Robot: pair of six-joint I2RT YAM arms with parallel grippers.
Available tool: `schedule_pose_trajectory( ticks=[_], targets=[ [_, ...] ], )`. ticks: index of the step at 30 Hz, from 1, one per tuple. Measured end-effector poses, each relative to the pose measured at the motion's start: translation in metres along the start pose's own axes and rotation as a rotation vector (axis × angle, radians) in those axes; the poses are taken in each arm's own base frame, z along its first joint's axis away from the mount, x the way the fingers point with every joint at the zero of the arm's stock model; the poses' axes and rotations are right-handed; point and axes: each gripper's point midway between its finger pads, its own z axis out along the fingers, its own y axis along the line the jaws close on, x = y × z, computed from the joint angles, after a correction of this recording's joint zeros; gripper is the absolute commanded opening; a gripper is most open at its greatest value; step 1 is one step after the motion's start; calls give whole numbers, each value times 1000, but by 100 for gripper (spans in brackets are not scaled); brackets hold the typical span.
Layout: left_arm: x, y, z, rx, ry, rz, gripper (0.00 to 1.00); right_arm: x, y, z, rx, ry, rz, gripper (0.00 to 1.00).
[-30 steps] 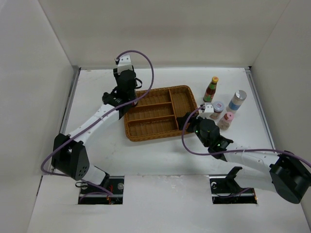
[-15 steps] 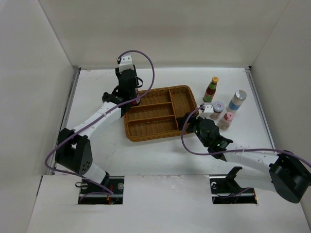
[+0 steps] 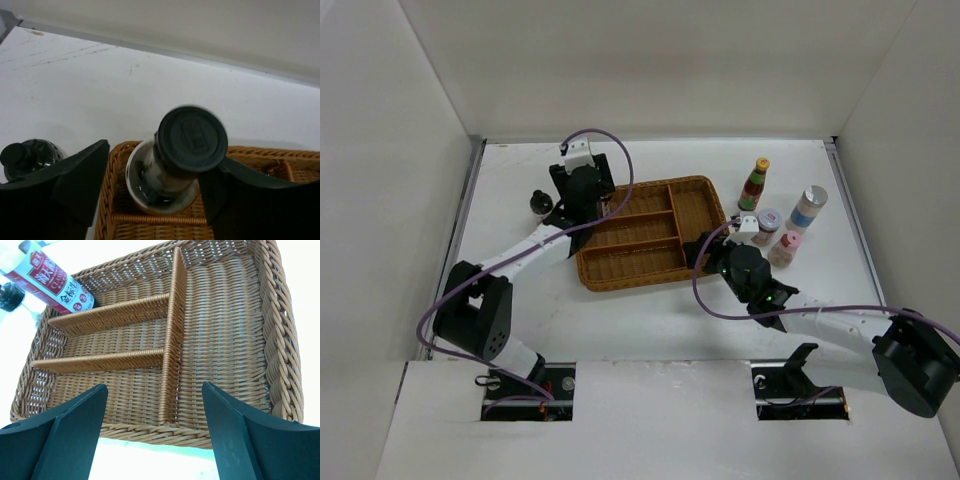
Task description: Organize the condiment bottles
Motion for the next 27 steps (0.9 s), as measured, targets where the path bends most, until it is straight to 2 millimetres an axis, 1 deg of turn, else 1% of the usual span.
schedule_pose_trajectory(
  ticks=[2, 4, 5, 8, 10, 12, 14, 15, 17, 20, 21, 23, 24, 26, 27],
  targets=[
    [4, 1, -5, 6, 8, -2, 80, 0, 0, 0, 0, 0, 0, 84],
    [-1, 2, -12, 14, 3, -9, 84, 0, 0, 0, 0, 0, 0, 84],
    [-6, 3, -17, 18, -5, -16, 86, 1, 0, 0, 1, 2, -1, 84],
    [-31, 9, -36, 33, -59, -62, 87, 3, -1, 1, 3, 7, -3, 85],
    [-47, 21, -51, 23, -98, -102, 87, 2, -1, 1, 2, 6, -3, 85],
    [-56, 37, -64, -4, -128, -147, 87, 3, -1, 1, 3, 7, -2, 85],
    [-57, 57, -69, -50, -136, -187, 87, 3, -1, 1, 3, 7, -2, 85],
    [-53, 68, -68, -79, -131, -200, 87, 2, -1, 1, 2, 7, -2, 85],
    [-39, 91, -61, -149, -97, -216, 87, 2, -1, 1, 2, 6, -2, 86],
    [-3, 119, -39, -241, 0, -205, 87, 2, -1, 1, 4, 5, 0, 90],
    [13, 127, -32, -268, 42, -194, 87, 2, -2, 1, 6, 4, 1, 91],
    [44, 138, -19, -308, 129, -168, 87, 1, -2, 1, 6, 4, 0, 94],
    [56, 140, -15, -320, 165, -155, 87, 1, -2, 1, 5, 4, 0, 94],
    [76, 144, -5, -340, 226, -132, 86, 2, -2, 1, 4, 5, 1, 96],
    [81, 145, 0, -347, 243, -125, 86, 2, -1, 1, 3, 6, 1, 96]
  ],
)
